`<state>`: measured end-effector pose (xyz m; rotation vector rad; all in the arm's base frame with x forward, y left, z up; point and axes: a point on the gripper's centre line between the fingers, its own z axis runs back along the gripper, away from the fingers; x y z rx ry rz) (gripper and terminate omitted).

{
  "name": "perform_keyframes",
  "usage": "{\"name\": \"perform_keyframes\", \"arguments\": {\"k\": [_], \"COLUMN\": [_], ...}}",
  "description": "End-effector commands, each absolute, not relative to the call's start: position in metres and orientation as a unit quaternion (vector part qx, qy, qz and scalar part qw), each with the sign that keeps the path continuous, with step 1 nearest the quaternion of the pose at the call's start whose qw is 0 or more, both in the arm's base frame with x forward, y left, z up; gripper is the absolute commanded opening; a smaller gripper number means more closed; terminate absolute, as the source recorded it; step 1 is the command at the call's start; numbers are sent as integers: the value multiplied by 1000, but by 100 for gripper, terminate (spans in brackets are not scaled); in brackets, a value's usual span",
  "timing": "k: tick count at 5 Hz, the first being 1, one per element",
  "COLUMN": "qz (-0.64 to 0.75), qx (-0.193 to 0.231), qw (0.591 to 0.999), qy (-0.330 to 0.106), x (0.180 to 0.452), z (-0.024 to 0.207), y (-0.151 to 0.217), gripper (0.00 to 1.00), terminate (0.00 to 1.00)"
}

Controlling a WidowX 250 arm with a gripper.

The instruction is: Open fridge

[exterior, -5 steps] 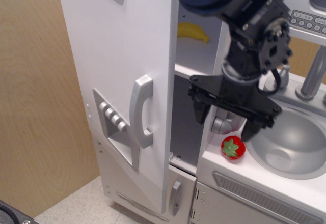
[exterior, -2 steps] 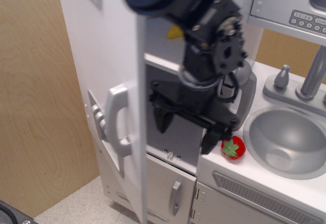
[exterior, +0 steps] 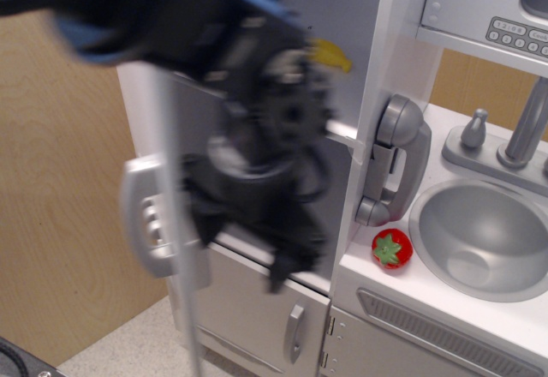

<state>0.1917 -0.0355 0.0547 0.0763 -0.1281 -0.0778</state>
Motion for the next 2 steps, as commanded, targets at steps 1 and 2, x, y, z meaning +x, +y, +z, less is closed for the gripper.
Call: {"name": "perform_keyframes", "arguments": {"k": [1, 2], "qz": [-25, -8], "qx": [65, 80], "qw": [993, 991], "qy": [-96, -109], "x": [176, 190], "z": [64, 67], "y": [39, 79], "gripper": [100, 100], "terminate": [0, 0]}}
